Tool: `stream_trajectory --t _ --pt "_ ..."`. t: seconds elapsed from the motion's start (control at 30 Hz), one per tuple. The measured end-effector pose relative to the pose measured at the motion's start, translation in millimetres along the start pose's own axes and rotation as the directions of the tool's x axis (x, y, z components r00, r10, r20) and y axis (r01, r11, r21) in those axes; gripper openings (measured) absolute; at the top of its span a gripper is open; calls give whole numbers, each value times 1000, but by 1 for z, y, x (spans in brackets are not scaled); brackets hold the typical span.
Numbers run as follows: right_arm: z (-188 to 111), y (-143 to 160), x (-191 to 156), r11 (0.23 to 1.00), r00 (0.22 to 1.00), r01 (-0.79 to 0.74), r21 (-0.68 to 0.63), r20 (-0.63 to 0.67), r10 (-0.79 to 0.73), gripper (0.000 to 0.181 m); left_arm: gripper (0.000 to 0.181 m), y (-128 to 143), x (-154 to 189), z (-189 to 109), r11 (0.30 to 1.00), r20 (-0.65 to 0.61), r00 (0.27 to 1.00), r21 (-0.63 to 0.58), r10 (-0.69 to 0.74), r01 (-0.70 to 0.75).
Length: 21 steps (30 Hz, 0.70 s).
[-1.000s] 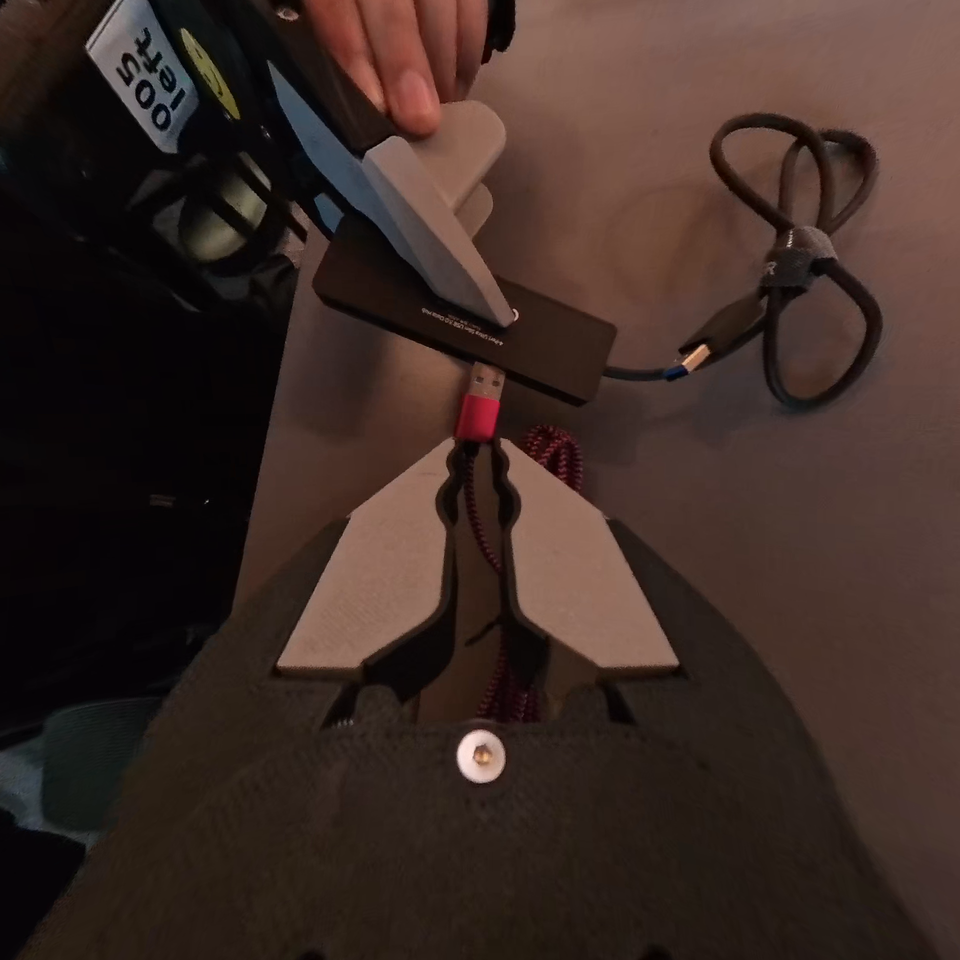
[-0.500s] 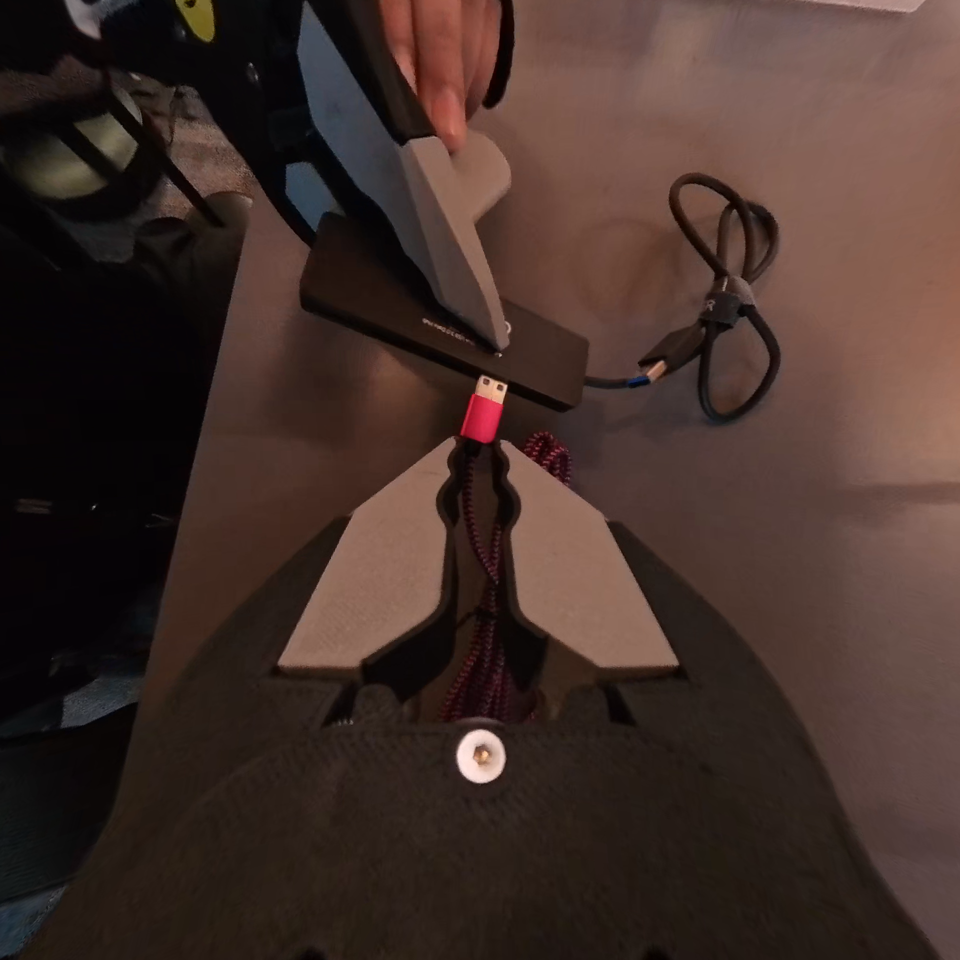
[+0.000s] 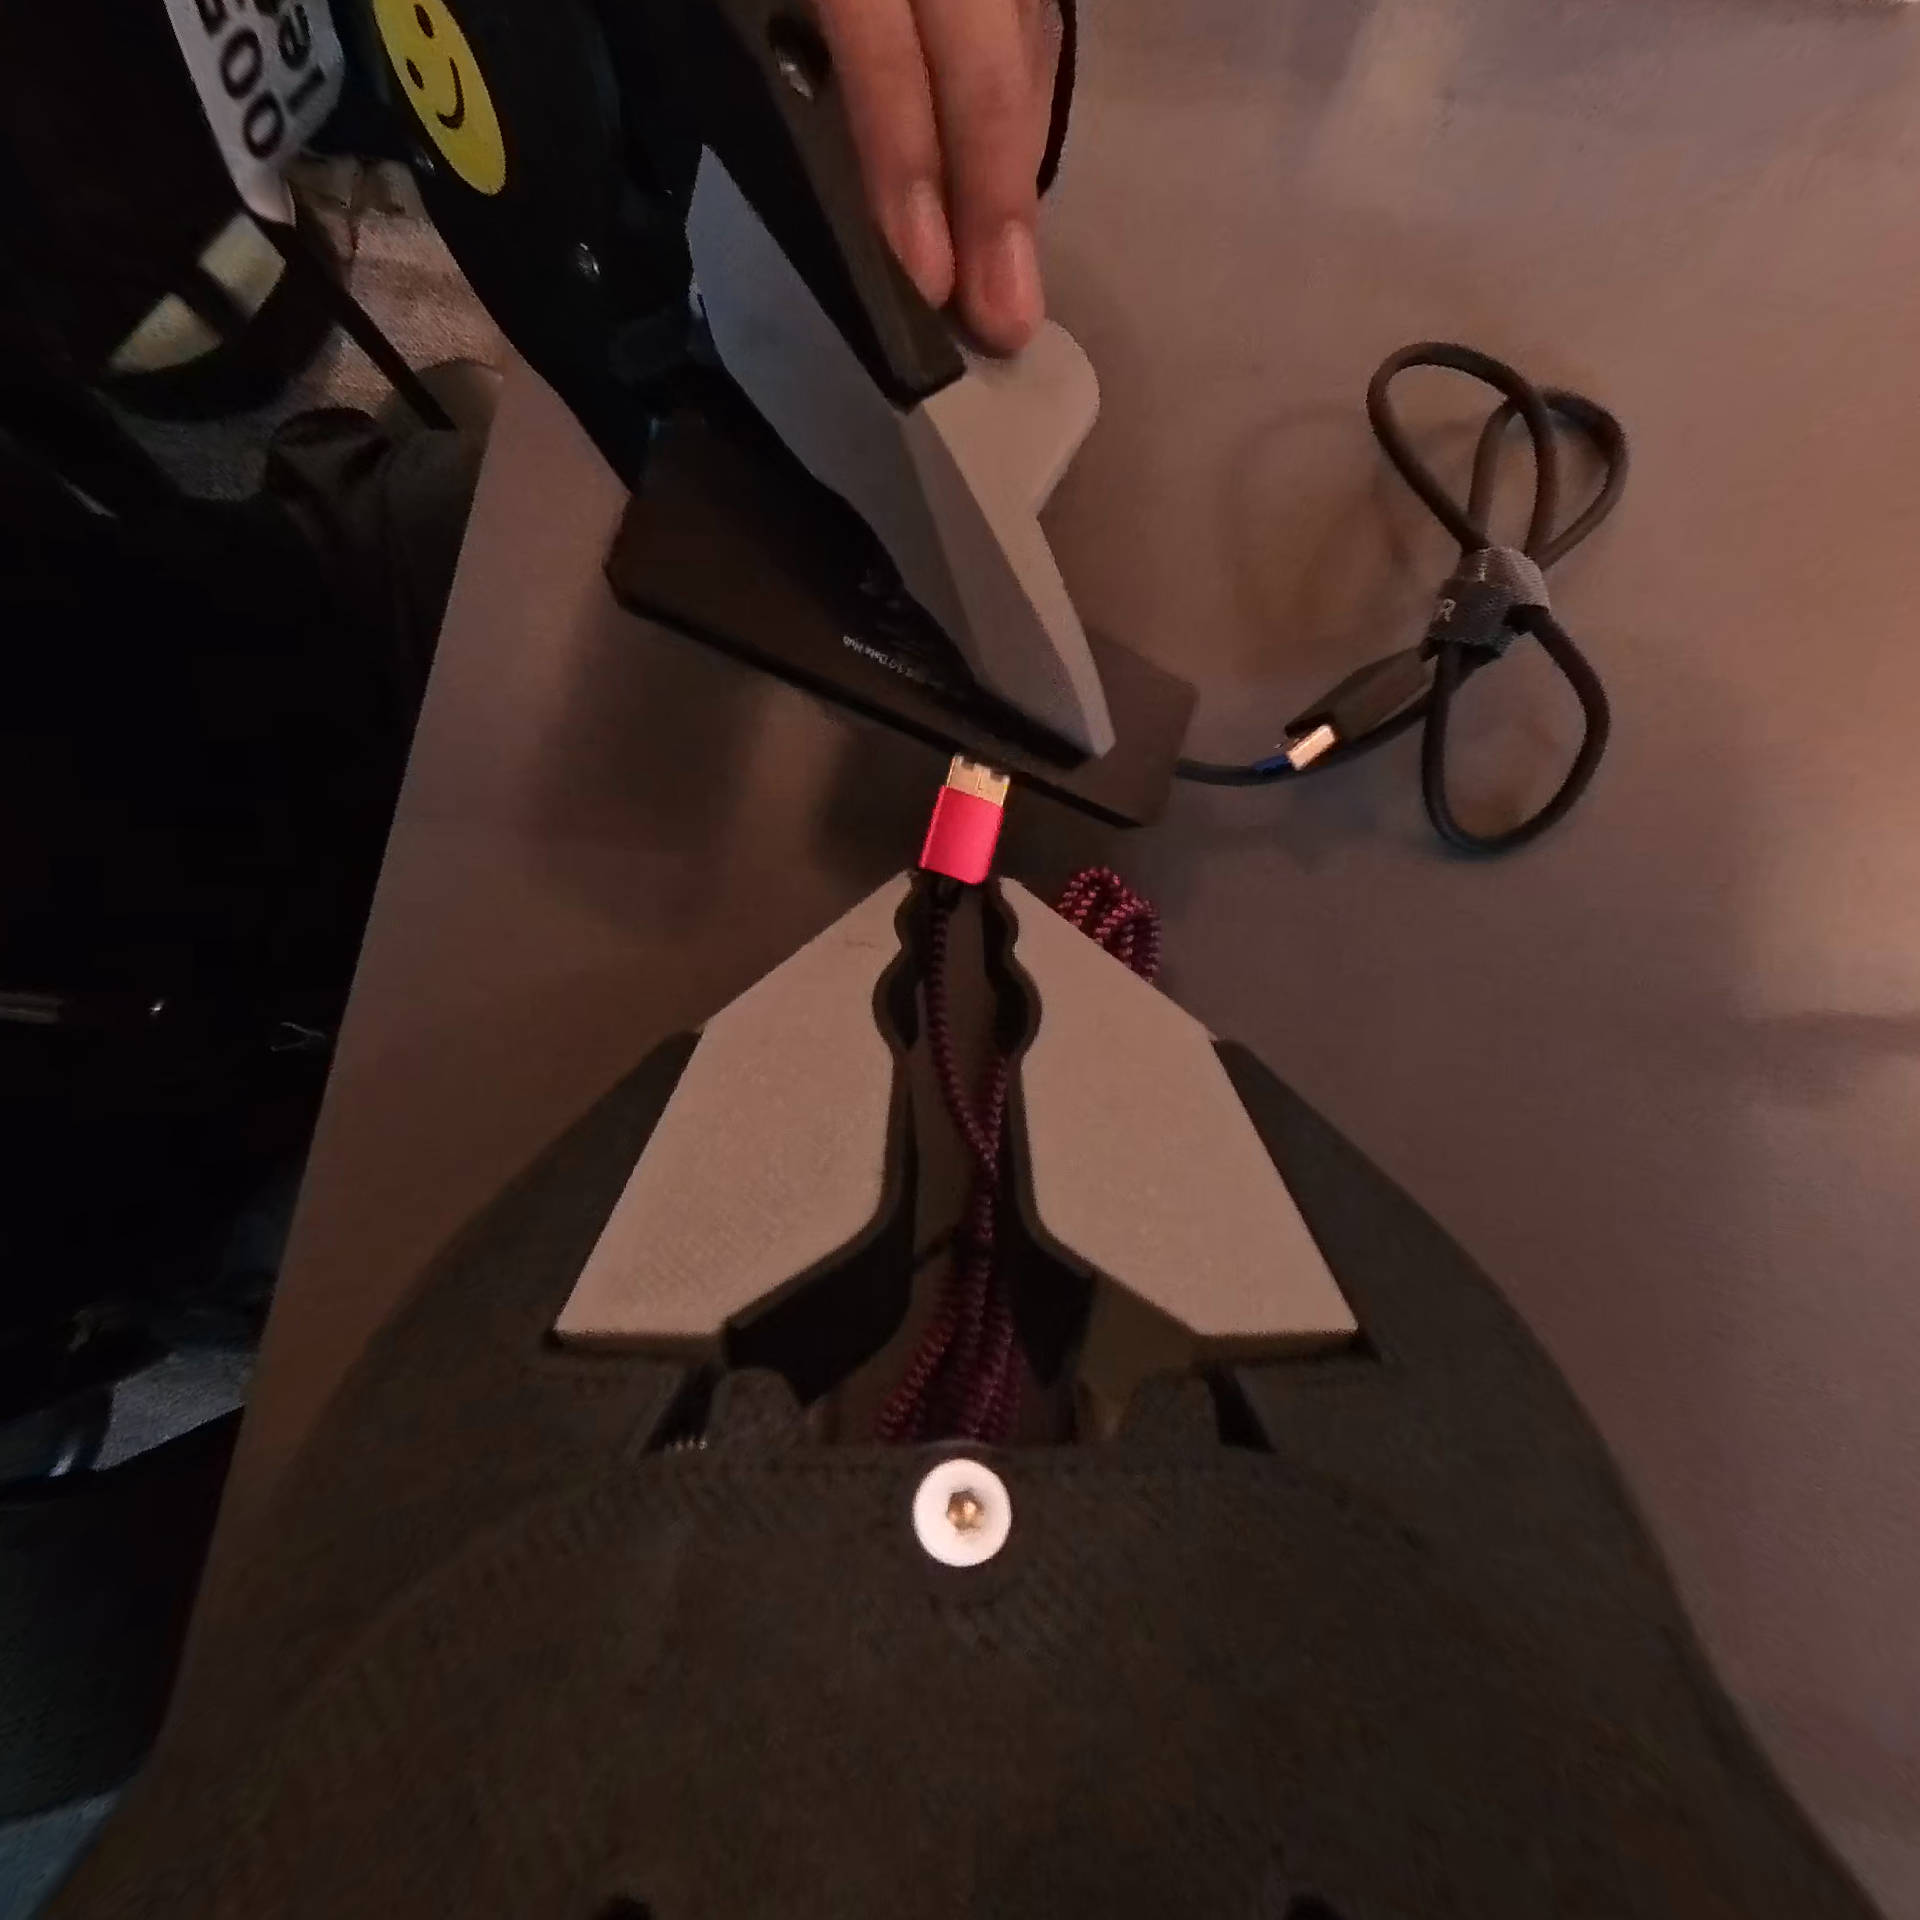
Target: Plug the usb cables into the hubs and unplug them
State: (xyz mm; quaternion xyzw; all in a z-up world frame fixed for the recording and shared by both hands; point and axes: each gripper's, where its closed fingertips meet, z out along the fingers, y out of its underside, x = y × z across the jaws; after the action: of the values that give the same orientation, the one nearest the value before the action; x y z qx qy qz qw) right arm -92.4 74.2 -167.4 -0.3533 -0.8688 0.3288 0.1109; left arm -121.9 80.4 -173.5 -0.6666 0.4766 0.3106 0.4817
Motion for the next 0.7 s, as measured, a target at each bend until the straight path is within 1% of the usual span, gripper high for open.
stream_trajectory --t 0.07,0.3,0.4,0.5,0.7 --pt "2 1 0 1000 1000 2 -9 -2 -2 8 16 1 3 1 1000 -5 1000 -14 12 -12" --pt "-2 0 2 1000 1000 -16 9 -2 16 7 15 5 -5 -2 1000 27 1000 -24 -6 6" --pt "-4 -3 3 1000 1000 -19 24 -9 19 7 10 7 -10 -4 994 76 995 -89 65 -59" --pt "-3 -3 3 999 1000 -24 24 -7 24 7 9 8 -8 -3 985 79 991 -141 108 -96" --pt "-2 -9 6 998 999 -38 57 -18 39 7 9 14 -4 -1 983 51 996 -173 74 -64"
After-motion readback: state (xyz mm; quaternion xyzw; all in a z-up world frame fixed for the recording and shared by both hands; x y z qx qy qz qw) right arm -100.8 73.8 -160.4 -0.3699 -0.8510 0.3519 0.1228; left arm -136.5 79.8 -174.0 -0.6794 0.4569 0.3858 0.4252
